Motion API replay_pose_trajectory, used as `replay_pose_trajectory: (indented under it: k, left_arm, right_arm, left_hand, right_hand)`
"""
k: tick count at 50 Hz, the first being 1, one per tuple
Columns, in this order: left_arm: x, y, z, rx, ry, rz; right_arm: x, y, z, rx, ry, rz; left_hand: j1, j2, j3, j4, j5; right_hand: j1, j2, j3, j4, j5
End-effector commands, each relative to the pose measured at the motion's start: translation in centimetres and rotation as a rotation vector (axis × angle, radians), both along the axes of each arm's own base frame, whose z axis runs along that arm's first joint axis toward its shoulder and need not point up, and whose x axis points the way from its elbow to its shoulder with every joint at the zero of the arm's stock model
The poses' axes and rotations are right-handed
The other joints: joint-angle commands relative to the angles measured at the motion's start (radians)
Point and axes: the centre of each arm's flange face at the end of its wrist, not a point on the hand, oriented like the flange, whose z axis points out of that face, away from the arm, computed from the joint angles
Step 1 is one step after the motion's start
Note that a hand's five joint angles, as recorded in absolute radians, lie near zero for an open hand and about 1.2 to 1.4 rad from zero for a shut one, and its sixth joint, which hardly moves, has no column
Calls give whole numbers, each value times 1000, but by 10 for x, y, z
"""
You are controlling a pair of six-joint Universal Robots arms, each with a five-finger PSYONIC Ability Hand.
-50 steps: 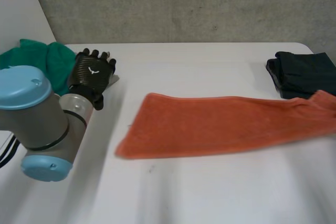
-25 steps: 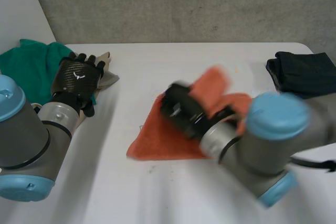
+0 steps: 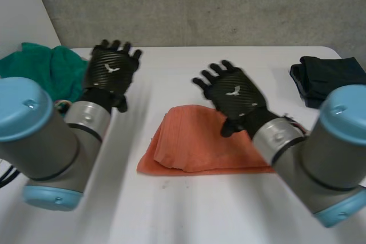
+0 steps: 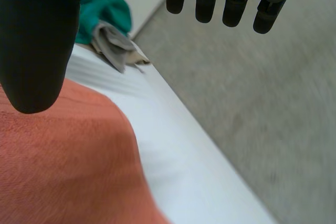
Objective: Fold the laundry.
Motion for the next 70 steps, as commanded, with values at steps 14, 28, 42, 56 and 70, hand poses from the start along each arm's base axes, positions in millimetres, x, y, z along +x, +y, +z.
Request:
replay_pose_trajectory:
  k: [14,28,42,56,70]
  left_arm:
    - [-94,10,-101,161,-43,-193]
    - [-57,5,-116,154,-238,87]
    - [-38,22,-105,172,-251,87]
    - [-8,33,-24,71,-79,133]
    - [34,25,-21,99,-54,223]
  right_arm:
    - [-86,-27,-58,274,187,-271]
    - [-84,-29,-86,266,208,-282]
    - [-88,-38,-95,205,270,-331]
    - [-22,-28,-32,-253,456,-142]
    - [106,65,-68,-375,391,425]
  left_hand:
    - [37,21,13,25,6]
    - [72,56,49,60,42]
    - [52,35,28,40,21]
    - [11,-6,-13,-1,-20]
    - [11,-6,-13,-1,-20]
  right_hand:
    - [27,40,42,35,24]
    - [253,266,268,262,250]
    - [1142,1155,1157,1150,1139]
    - [1174,1187,1189,1183,1171]
    - [1174,1187,1189,1183,1171]
